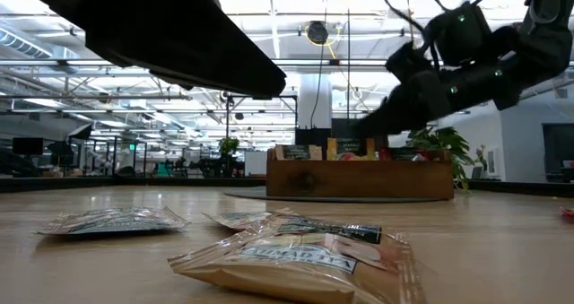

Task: Pick & Place Tea
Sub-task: Put the yellow tea bag into the middle section of the wooden organiser, then put the brown tea bag into the left section of the wooden organiser

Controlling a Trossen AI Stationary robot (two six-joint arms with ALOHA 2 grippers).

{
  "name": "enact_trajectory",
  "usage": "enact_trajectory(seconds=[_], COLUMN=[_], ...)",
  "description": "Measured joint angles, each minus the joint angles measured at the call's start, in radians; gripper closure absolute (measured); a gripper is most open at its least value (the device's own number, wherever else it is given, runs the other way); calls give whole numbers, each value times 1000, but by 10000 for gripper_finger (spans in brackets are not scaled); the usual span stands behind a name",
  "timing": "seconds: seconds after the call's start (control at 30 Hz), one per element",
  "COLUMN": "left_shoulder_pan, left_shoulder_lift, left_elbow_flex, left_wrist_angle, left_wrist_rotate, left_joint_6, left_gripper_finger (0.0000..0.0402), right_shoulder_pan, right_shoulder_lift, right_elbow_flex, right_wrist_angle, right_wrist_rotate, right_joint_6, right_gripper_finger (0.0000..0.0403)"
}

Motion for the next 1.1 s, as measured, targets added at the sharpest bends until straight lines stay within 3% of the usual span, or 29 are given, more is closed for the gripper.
enact_trajectory(seconds=[0.17,0.3,0.43,0.5,0.67,0.93,1.1], left_shoulder_pan=[0,-4,-4,-5,-9,24,41], left_shoulder_lift=[0,0,0,0,0,0,17], left_elbow_flex=[0,0,1,1,1,1,1], left_wrist_angle=[8,6,-42,-58,-58,-129,-169], left_wrist_rotate=[1,3,155,211,204,106,155], left_joint_6=[-20,-62,-217,-262,-321,-371,-393], left_gripper_finger=[380,381,397,394,380,397,383], right_shoulder_pan=[14,134,311,390,530,612,611], right_shoulder_lift=[-96,-166,-172,-153,-88,104,250], right_elbow_flex=[0,7,34,34,30,75,199], right_wrist_angle=[-28,-43,-81,-88,-71,13,14], right_wrist_rotate=[-17,-84,-33,15,159,150,69], right_joint_6=[76,66,14,-9,-14,78,71], right_gripper_finger=[264,274,312,335,396,401,400])
